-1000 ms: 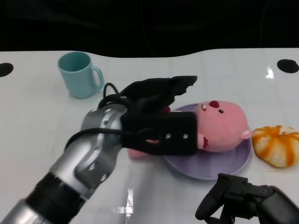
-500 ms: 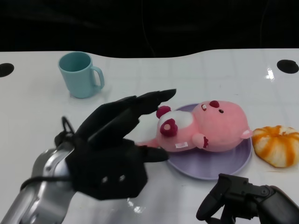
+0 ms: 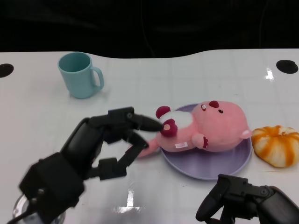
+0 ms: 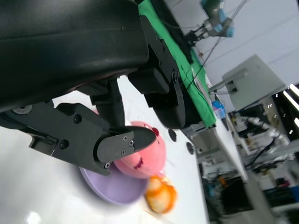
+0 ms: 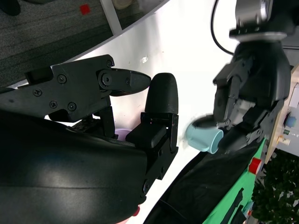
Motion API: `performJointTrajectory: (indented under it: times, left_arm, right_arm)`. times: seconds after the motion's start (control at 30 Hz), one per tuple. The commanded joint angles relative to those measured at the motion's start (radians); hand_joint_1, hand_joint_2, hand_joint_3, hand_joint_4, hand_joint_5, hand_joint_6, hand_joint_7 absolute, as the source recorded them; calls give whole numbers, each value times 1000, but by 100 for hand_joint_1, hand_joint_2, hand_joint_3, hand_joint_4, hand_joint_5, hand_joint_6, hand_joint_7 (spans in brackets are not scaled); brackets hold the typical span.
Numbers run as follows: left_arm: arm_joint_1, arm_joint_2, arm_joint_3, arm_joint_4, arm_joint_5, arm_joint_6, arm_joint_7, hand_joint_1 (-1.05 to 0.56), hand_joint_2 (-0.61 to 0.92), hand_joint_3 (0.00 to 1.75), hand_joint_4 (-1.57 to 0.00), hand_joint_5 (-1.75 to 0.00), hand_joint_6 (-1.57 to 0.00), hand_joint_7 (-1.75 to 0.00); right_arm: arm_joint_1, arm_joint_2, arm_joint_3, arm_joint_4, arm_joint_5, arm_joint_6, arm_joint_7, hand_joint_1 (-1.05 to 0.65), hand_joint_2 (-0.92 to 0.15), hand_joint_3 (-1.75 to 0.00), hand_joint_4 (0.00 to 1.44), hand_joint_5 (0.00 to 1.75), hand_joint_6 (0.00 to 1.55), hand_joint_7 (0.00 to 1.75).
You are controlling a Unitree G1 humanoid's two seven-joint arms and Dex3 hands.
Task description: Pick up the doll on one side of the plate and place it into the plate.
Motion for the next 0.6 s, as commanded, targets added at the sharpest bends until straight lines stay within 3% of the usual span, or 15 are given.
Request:
performJointTrajectory:
  times: [0.03,0.17,0.3,0.6]
  left_arm:
    - [68,-1,27,-129,-69,145,14,-12,43,140,-86,-157,-85,-126]
    - [114,14,76,-274,-175,359,25,-14,38,148,-90,-173,-84,-150]
    - [148,26,151,-397,-310,568,47,-15,35,152,-95,-175,-84,-167]
    - [215,49,163,-430,-387,665,46,-10,36,151,-93,-175,-77,-169]
  right_arm:
    - [3,-9,3,-19,-1,3,1,-27,-92,-35,68,157,60,128]
    - [3,-9,8,-28,-5,15,0,-27,-92,-35,67,157,60,128]
    - [2,-8,4,-30,-1,17,1,-27,-92,-35,67,157,60,128]
    - [-2,-13,-12,-26,7,10,8,-26,-92,-35,67,157,61,129]
